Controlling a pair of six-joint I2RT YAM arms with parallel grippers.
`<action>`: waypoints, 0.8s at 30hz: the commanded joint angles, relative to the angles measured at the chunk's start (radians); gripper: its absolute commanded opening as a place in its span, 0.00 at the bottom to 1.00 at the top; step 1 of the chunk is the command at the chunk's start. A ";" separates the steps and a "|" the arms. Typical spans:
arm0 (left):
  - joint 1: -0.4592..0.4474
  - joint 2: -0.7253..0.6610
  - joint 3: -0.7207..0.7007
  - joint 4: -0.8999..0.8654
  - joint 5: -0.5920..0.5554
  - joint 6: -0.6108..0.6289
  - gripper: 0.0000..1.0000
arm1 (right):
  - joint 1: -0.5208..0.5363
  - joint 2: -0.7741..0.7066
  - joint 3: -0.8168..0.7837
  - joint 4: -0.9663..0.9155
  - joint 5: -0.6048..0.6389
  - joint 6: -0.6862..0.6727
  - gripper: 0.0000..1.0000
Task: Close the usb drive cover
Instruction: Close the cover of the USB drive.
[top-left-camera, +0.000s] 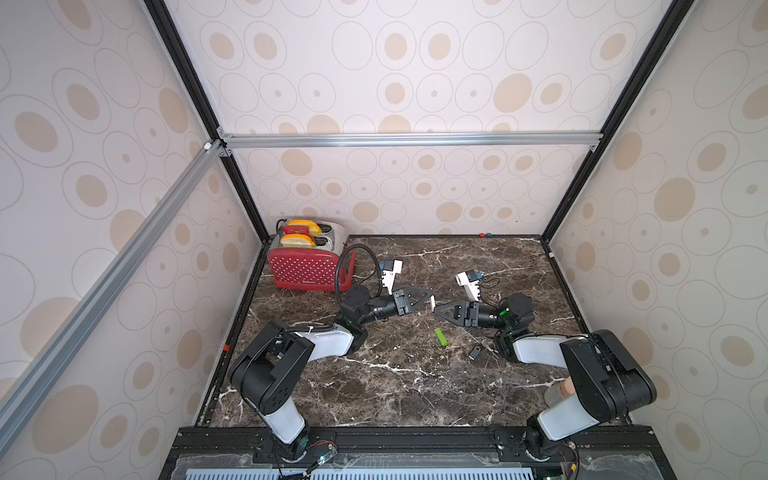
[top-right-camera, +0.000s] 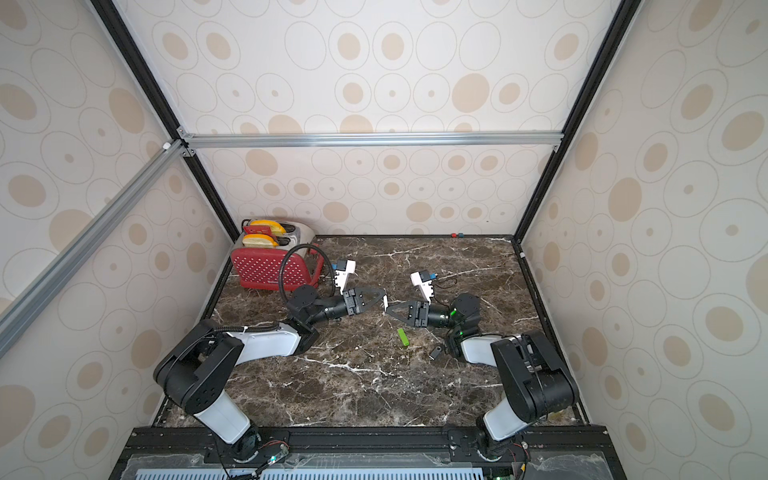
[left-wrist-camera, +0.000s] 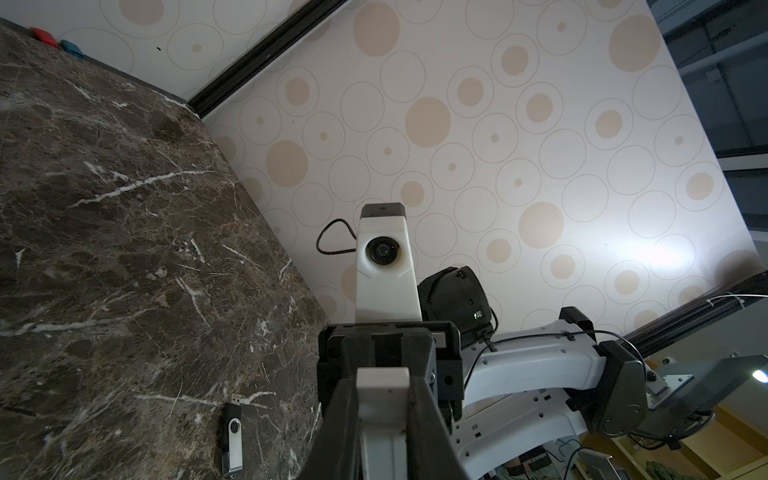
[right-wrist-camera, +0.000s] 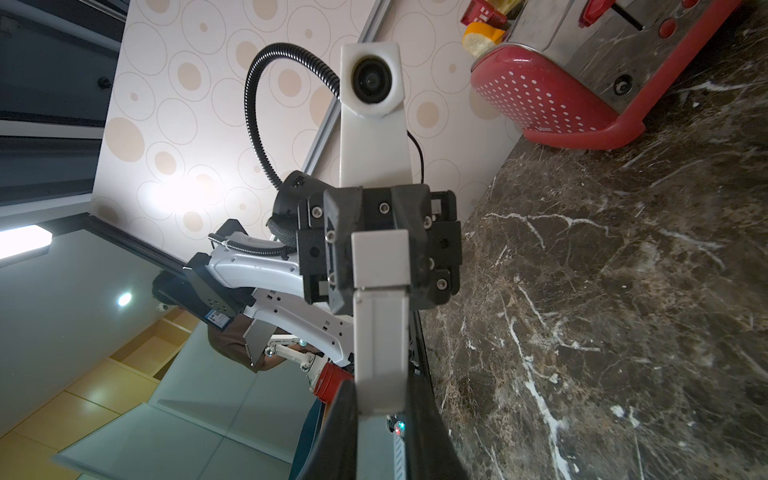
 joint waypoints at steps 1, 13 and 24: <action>-0.011 -0.021 0.002 0.026 0.021 0.020 0.00 | -0.016 -0.017 0.016 0.041 0.018 0.002 0.00; -0.031 -0.009 0.013 0.018 0.025 0.016 0.00 | -0.019 0.002 0.031 0.041 0.036 0.017 0.00; -0.059 0.005 0.013 0.016 0.031 0.014 0.00 | -0.028 0.018 0.045 0.041 0.053 0.029 0.00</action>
